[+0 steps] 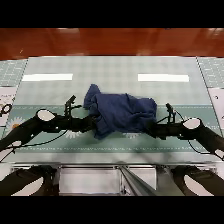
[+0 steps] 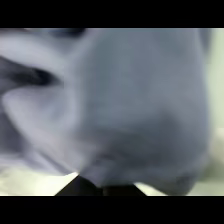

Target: Fold the shirts.

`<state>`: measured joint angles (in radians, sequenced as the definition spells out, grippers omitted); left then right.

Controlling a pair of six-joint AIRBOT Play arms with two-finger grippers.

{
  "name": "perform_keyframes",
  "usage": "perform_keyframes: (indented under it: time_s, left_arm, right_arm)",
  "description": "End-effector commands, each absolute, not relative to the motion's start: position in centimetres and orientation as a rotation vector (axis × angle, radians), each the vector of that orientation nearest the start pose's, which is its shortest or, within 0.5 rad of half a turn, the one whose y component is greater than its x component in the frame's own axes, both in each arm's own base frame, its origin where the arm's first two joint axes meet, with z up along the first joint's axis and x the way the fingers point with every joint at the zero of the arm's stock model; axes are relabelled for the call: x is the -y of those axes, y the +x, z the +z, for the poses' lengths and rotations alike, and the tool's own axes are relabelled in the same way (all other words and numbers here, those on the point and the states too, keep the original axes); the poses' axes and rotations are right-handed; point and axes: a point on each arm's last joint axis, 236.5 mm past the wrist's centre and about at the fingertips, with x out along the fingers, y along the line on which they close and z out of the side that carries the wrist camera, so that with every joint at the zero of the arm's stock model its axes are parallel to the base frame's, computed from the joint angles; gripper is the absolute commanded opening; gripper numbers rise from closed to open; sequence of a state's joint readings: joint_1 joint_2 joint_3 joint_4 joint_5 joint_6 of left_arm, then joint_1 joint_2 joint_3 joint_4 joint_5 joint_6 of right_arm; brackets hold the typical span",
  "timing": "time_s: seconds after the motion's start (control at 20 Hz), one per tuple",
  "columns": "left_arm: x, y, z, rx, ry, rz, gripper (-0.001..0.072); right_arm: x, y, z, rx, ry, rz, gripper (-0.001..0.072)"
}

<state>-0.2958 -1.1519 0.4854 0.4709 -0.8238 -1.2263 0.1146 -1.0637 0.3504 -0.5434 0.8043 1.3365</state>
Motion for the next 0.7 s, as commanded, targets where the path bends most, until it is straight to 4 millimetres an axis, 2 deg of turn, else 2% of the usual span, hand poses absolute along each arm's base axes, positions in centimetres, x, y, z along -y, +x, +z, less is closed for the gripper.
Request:
perform_keyframes:
  time_s: [0.0, 0.1, 0.2, 0.25, 0.35, 0.4, 0.5, 0.55, 0.65]
  left_arm:
    - [22.9, 25.9, -4.5, -1.327, -0.724, -0.592, 0.0020]
    - [22.2, 28.7, 0.3, -1.223, -0.723, -0.665, 0.0020]
    - [20.7, 32.1, 6.9, -1.054, -0.704, -0.707, 0.0020]
    - [19.7, 33.8, 10.9, -0.946, -0.685, -0.714, 0.0020]
    - [17.6, 36.0, 19.1, -0.737, -0.630, -0.721, 0.0019]
    - [16.6, 36.4, 23.0, -0.648, -0.607, -0.720, 0.0019]
    - [14.9, 36.1, 30.7, -0.472, -0.533, -0.722, 0.0020]
    - [14.0, 35.3, 34.3, -0.388, -0.491, -0.717, 0.0020]
    - [12.5, 33.2, 40.2, -0.244, -0.412, -0.692, 0.0019]
  right_arm:
    - [-20.2, 25.7, -5.4, -1.284, 0.891, 0.498, 0.0025]
    - [-20.9, 28.1, -0.4, -1.196, 0.802, 0.608, 0.0024]
    - [-20.6, 31.3, 6.0, -1.066, 0.673, 0.653, 0.0024]
    - [-20.0, 32.9, 9.4, -0.997, 0.599, 0.651, 0.0024]
    - [-18.5, 35.4, 17.1, -0.855, 0.445, 0.626, 0.0024]
    - [-17.7, 36.1, 21.2, -0.778, 0.376, 0.611, 0.0024]
    - [-16.0, 35.8, 28.5, -0.649, 0.255, 0.576, 0.0024]
    - [-15.2, 35.0, 31.7, -0.598, 0.201, 0.556, 0.0024]
    - [-13.6, 33.0, 36.5, -0.517, 0.115, 0.516, 0.0024]
